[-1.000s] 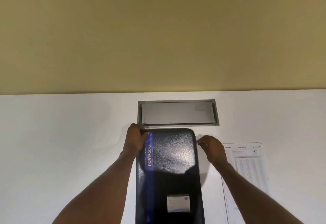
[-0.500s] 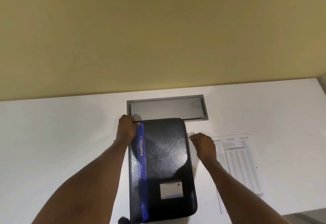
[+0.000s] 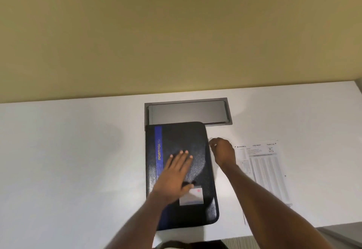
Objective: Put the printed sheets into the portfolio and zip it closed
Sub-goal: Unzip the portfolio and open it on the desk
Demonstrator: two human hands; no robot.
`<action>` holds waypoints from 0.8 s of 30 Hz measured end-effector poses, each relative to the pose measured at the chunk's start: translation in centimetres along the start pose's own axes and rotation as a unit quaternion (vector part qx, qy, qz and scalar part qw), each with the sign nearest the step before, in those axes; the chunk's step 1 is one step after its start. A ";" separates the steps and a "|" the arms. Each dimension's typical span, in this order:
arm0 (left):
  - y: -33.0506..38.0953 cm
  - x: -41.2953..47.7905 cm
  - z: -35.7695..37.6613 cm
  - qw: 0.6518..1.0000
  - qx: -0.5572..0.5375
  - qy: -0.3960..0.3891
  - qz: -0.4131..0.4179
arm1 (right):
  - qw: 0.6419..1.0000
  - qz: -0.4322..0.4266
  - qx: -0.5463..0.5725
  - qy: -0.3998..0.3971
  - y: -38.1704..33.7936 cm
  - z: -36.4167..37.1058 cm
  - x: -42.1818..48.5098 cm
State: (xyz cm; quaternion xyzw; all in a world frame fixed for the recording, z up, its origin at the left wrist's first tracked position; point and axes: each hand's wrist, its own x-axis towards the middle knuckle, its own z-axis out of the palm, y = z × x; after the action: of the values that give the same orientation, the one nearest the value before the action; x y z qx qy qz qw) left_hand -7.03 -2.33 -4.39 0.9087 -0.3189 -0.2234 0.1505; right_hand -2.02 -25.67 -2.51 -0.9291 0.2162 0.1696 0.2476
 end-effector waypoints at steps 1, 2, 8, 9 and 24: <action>1.1 -0.9 1.3 1.000 -0.004 -0.017 0.011 | 1.000 0.000 0.001 0.001 0.0 0.1 -0.1; 2.2 -1.9 2.5 0.999 -0.005 -0.035 0.018 | 1.000 -0.001 0.002 0.003 0.1 0.2 -0.1; 6.0 -6.4 6.8 0.993 0.045 -0.103 0.020 | 1.000 -0.013 0.004 0.013 0.6 0.3 -0.2; 6.4 -6.6 6.9 0.993 0.055 -0.106 0.011 | 1.000 -0.013 0.004 0.014 0.6 0.3 -0.2; 7.3 -6.7 6.8 0.990 0.087 -0.109 -0.031 | 0.999 -0.008 0.012 0.033 4.7 2.2 -5.4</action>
State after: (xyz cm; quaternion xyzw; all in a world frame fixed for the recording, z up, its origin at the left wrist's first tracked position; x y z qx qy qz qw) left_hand -18.82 -4.39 -5.09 0.8983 -0.3229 -0.2968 0.0283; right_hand -9.36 -26.46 -3.85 -0.9328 0.2186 0.1345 0.2529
